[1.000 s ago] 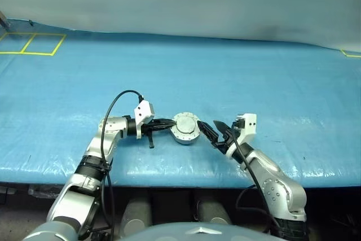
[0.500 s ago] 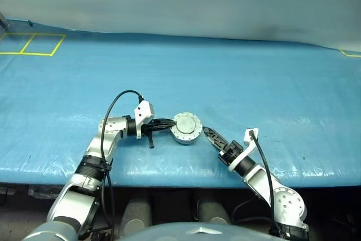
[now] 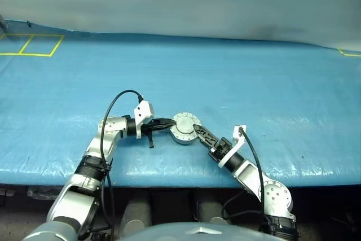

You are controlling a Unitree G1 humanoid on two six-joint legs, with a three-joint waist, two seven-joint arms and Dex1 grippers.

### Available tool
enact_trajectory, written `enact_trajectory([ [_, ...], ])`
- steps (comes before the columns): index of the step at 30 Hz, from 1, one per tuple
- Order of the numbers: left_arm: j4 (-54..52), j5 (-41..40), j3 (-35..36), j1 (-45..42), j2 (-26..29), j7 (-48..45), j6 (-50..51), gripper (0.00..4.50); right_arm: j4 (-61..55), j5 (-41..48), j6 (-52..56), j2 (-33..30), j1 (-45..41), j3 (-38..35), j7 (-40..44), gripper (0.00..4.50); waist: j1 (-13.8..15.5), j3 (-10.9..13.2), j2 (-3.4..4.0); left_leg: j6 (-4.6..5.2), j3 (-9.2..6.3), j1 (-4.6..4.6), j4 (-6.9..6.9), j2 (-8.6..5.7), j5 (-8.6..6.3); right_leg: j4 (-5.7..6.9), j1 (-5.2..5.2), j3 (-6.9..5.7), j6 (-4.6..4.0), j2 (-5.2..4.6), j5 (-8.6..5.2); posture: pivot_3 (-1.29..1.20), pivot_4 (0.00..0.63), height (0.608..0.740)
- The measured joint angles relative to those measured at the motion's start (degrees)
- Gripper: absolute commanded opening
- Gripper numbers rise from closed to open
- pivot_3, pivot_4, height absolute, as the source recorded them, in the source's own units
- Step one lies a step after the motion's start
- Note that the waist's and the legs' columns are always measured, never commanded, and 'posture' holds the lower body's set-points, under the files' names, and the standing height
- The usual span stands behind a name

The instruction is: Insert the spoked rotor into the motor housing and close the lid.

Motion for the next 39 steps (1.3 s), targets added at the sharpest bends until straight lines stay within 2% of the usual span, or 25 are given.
enact_trajectory([
  [2,0.00,0.01,0.00,0.06,0.01,0.18,-0.05,0.00,0.17,-0.02,0.00,0.12,-0.17,0.00,-0.03,4.47,0.00,0.00,0.00,0.00,0.00,0.01,0.01,0.00,0.00,0.01,0.00,0.00,0.00,0.00,0.00,0.00,0.150,0.740],
  [9,0.00,0.09,0.04,0.09,0.07,0.35,-0.25,0.00,1.56,-0.13,0.19,0.66,-0.12,-0.07,-1.21,2.20,0.00,0.01,0.02,0.00,0.00,-0.03,-0.03,-0.01,0.00,0.00,-0.04,0.00,0.01,0.00,0.00,0.00,0.150,0.740],
  [10,0.18,0.23,0.13,0.13,0.34,0.59,-0.24,0.00,1.28,-0.01,0.09,0.70,-0.05,-0.09,-1.03,2.20,0.00,0.01,0.02,0.00,0.00,-0.02,-0.02,-0.01,0.00,0.00,-0.03,0.00,0.01,0.00,0.00,0.00,0.150,0.740],
  [14,0.34,0.39,0.33,0.18,0.31,0.68,-0.30,0.00,0.88,-0.01,0.12,0.63,-0.13,-0.03,-1.42,1.35,0.04,-0.01,-0.01,0.00,0.00,0.00,0.05,-0.01,0.00,-0.02,0.05,0.01,0.03,-0.01,0.02,0.00,0.150,0.740],
  [29,0.38,0.89,1.24,0.34,-0.39,0.74,0.07,0.00,0.64,0.20,-0.10,0.27,-0.25,0.20,-1.99,1.33,0.04,-0.02,-0.01,0.00,0.00,-0.01,0.11,-0.02,0.00,-0.01,0.06,0.02,0.05,-0.03,0.03,0.00,0.150,0.740],
  [39,0.13,-5.71,4.70,0.49,-2.37,0.70,6.16,0.00,0.57,2.42,0.11,-0.10,-0.26,-0.63,-1.14,1.33,0.00,0.06,0.09,0.00,-0.01,-0.20,0.04,-0.02,0.00,-0.02,-0.15,0.01,0.09,0.01,0.06,0.00,0.150,0.740],
])
